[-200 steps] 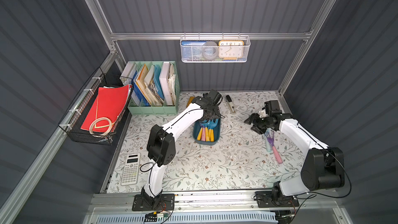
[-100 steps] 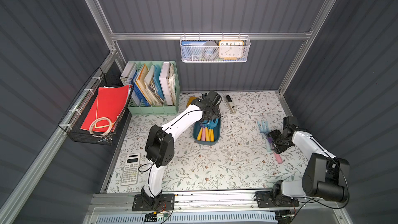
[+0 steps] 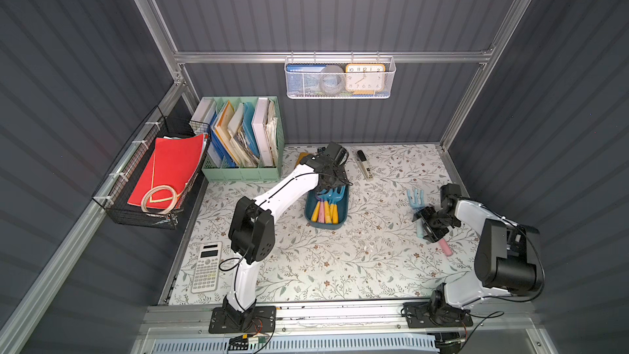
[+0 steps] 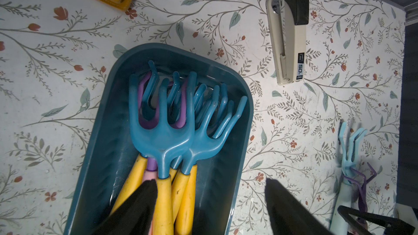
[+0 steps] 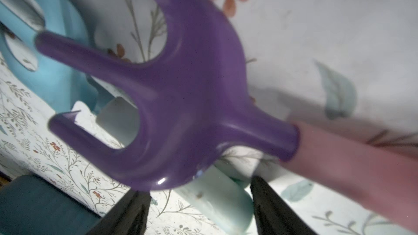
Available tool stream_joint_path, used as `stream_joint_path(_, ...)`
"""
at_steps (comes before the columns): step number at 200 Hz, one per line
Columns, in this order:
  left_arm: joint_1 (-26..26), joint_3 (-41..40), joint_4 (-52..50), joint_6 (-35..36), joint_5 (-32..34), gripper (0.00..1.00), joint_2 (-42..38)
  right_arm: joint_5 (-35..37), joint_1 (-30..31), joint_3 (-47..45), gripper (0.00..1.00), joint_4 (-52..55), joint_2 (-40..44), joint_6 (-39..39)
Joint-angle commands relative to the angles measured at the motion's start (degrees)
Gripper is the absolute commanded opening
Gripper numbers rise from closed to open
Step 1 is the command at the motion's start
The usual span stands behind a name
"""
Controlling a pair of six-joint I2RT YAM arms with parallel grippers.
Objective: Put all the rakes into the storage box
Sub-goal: Pick up the rake at the center of the board.
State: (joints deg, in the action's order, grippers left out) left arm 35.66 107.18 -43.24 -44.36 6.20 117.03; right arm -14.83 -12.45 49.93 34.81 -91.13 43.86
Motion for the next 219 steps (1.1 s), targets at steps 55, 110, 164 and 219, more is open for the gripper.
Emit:
stream_joint_path(55, -0.5, -0.6, -0.1, -0.8, -0.5, 0.80, 0.7, 11.3, 12.2, 11.8, 0.62, 11.5, -11.5, -10.1)
stream_joint_path(110, -0.6, -0.9, 0.1, -0.8, -0.7, 0.79, 0.6, 12.1, 14.9, 13.8, 0.20, 11.4, -14.4, -13.3)
stream_joint_path(164, -1.9, -4.8, 6.7, -0.5, -6.2, 0.82, -2.0, -21.7, 14.9, 9.7, 0.17, -8.3, -6.9, -8.6)
stream_joint_path(219, -5.4, -10.5, 22.8, 1.0, -22.7, 0.90, -5.7, -44.2, 13.6, 3.3, 0.18, -44.5, -6.7, 18.2)
